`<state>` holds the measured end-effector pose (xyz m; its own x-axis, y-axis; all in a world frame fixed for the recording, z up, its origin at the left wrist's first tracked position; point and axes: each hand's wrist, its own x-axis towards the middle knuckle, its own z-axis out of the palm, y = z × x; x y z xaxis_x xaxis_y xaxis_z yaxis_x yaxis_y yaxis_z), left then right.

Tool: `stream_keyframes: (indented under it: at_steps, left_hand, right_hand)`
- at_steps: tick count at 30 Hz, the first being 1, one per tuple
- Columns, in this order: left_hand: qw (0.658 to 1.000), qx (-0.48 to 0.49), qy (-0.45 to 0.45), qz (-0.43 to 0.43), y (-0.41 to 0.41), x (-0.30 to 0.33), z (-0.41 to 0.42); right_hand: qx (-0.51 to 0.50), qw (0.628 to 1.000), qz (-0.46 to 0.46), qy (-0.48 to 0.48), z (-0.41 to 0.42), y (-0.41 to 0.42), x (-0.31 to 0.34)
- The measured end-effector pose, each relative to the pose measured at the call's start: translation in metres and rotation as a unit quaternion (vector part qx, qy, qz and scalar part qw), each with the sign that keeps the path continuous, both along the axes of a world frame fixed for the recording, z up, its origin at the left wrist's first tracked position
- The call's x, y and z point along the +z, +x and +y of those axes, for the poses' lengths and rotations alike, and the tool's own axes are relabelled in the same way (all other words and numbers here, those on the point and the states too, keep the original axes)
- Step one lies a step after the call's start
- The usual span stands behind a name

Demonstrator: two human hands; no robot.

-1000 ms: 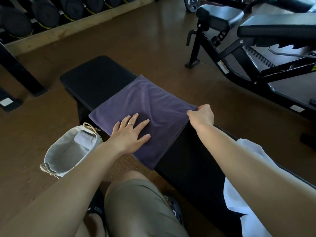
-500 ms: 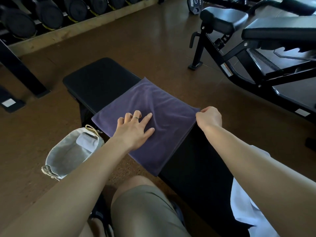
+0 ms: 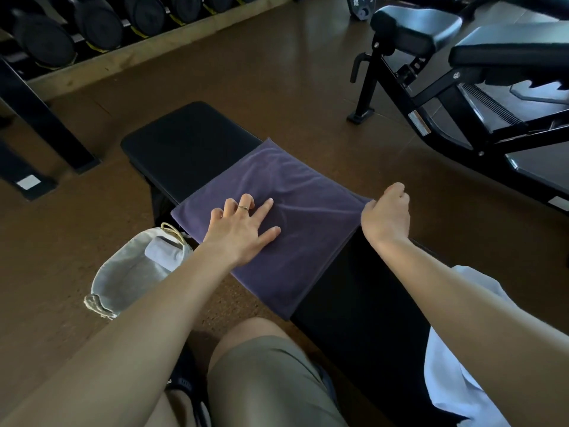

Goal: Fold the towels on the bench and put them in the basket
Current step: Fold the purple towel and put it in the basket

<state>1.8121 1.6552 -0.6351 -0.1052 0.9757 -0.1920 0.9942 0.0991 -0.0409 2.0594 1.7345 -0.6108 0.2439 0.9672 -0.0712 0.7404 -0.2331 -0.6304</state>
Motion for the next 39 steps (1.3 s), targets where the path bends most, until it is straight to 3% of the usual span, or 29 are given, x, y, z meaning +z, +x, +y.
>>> stream_keyframes:
  at_steps: [2,4,7,9,12,17,21,23,25,32,34,36,39]
  left_hand:
    - [1.000,0.008,0.019,-0.006,-0.003,0.001,0.000]
    - [0.999,0.015,0.035,-0.029,-0.006,0.003,0.003]
    - [0.998,-0.002,0.032,-0.045,-0.008,-0.001,0.009]
    - [0.998,-0.005,0.014,-0.054,-0.013,-0.011,0.009]
    - [0.996,0.049,0.006,-0.076,-0.036,-0.019,0.007]
    - [0.988,0.134,0.009,-0.070,-0.064,-0.017,0.004]
    - [0.994,0.017,0.063,-0.083,-0.029,-0.011,0.019]
    - [0.993,-0.036,0.048,-0.098,-0.022,-0.016,0.022]
    - [0.995,-0.011,0.029,-0.098,-0.033,-0.023,0.022]
    - [0.993,0.066,0.026,-0.099,-0.052,-0.022,0.014]
    - [0.993,0.067,0.027,-0.099,-0.050,-0.022,0.014]
    - [0.993,0.065,0.032,-0.095,-0.052,-0.022,0.014]
    - [0.992,0.070,0.032,-0.098,-0.054,-0.023,0.013]
  right_hand:
    - [0.066,0.993,-0.076,0.068,-0.011,-0.014,-0.004]
    - [0.190,0.962,-0.154,0.119,-0.030,-0.040,-0.014]
    - [0.348,0.912,-0.202,0.081,-0.060,-0.090,-0.027]
    - [0.393,0.895,-0.204,0.051,-0.067,-0.111,-0.033]
    - [0.375,0.900,-0.223,0.010,-0.061,-0.100,-0.040]
    - [0.241,0.936,-0.250,-0.052,-0.050,-0.057,-0.042]
    - [0.359,0.907,-0.216,0.052,-0.038,-0.105,-0.033]
    - [0.395,0.898,-0.193,0.032,-0.027,-0.122,-0.034]
    - [0.400,0.891,-0.213,0.018,-0.017,-0.115,-0.040]
    - [0.212,0.940,-0.257,-0.071,0.017,-0.059,-0.042]
    - [0.240,0.933,-0.268,-0.015,0.016,-0.074,-0.038]
    - [0.332,0.909,-0.244,0.059,0.014,-0.094,-0.037]
    - [0.372,0.898,-0.225,0.059,0.024,-0.097,-0.041]
